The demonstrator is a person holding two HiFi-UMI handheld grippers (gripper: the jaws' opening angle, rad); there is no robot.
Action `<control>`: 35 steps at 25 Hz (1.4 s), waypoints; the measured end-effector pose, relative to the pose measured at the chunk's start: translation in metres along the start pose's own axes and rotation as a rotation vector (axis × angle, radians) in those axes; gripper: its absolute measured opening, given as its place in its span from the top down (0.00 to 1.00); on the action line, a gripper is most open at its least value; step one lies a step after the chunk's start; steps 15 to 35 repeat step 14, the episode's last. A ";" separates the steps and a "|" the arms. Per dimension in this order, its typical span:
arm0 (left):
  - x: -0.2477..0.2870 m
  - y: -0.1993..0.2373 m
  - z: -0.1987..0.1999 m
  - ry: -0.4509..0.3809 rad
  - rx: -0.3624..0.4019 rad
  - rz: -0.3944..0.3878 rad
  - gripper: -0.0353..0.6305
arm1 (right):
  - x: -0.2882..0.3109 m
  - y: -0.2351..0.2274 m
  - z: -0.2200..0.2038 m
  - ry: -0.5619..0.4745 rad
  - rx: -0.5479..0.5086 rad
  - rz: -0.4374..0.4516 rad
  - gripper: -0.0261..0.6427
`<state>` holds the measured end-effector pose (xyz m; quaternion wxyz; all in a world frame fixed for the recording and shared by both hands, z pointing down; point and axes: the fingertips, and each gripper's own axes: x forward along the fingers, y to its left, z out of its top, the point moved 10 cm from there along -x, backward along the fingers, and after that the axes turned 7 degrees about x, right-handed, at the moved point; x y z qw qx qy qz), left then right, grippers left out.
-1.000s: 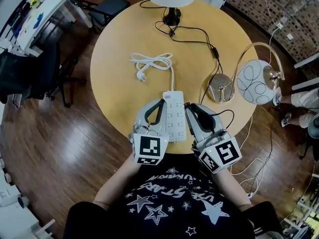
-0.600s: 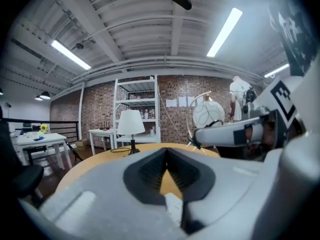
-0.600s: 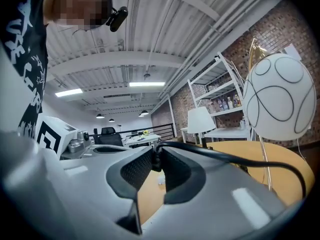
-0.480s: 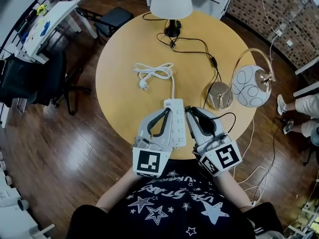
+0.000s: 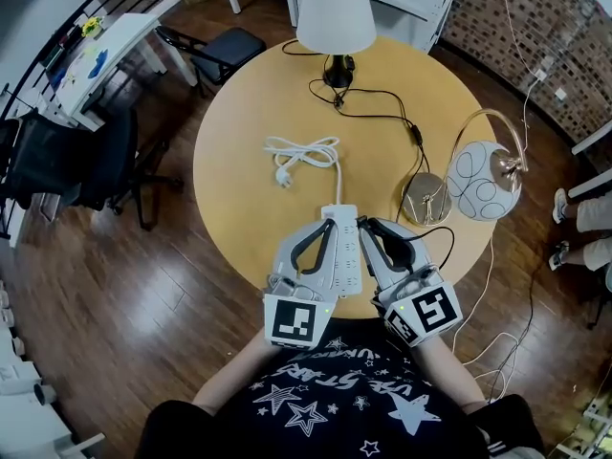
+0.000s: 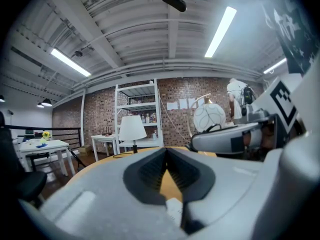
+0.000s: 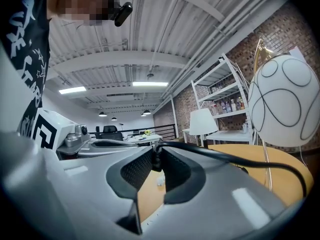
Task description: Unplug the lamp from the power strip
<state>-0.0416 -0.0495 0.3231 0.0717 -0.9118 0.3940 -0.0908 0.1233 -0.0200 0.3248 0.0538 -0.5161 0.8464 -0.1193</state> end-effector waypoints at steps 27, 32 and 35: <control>0.003 0.002 -0.002 0.026 -0.002 -0.001 0.94 | 0.006 0.000 0.000 0.011 -0.029 0.012 0.87; 0.003 0.002 -0.002 0.026 -0.002 -0.001 0.94 | 0.006 0.000 0.000 0.011 -0.029 0.012 0.87; 0.003 0.002 -0.002 0.026 -0.002 -0.001 0.94 | 0.006 0.000 0.000 0.011 -0.029 0.012 0.87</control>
